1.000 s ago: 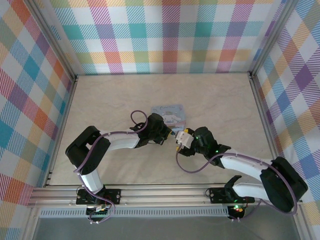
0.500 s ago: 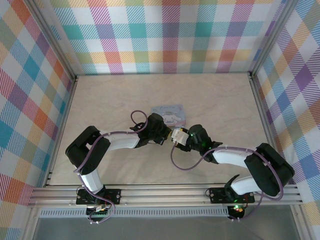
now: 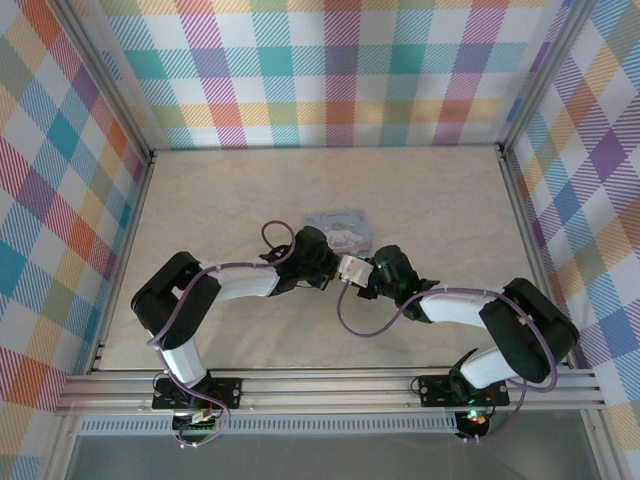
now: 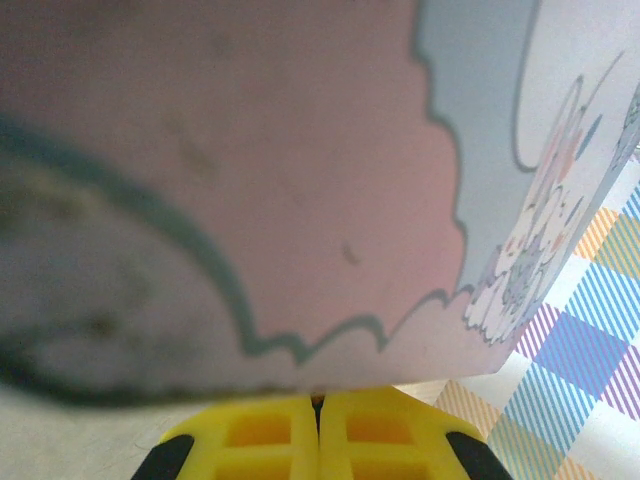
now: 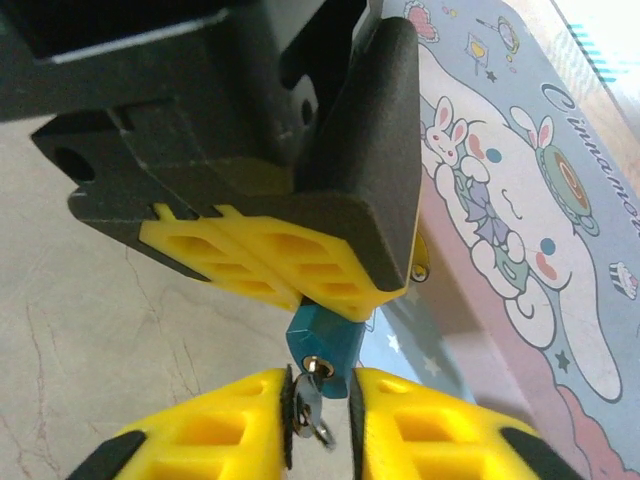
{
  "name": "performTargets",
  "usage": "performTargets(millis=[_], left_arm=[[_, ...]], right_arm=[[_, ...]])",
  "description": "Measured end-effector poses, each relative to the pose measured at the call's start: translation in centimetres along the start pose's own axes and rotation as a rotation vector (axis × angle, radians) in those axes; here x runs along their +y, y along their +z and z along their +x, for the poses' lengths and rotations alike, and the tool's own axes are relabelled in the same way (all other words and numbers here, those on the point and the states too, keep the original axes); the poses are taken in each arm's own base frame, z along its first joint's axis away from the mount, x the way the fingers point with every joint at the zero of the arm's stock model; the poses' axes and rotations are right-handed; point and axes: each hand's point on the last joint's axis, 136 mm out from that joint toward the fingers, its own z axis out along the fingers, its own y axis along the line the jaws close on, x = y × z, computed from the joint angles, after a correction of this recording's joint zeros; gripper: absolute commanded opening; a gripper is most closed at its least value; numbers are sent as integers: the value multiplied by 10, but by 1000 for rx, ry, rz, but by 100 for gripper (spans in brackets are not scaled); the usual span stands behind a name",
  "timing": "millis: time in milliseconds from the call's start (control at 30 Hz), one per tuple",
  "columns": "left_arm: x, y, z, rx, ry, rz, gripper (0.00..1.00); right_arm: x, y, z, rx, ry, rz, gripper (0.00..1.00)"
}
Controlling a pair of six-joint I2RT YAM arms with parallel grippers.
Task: Unlock a padlock with a key
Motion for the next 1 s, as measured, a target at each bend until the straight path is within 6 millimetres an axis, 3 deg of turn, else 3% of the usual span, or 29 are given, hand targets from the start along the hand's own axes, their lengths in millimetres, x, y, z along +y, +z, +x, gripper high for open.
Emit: performTargets(millis=[433, 700, 1000], left_arm=[[-1, 0, -3, -14, -2, 3, 0], [-6, -1, -8, -27, -8, 24, 0], [-8, -2, -8, -28, -16, 31, 0]], right_arm=[[-2, 2, 1, 19, 9, 11, 0], [-8, 4, -6, 62, 127, -14, 0], [-7, 4, -10, 76, 386, -34, 0]])
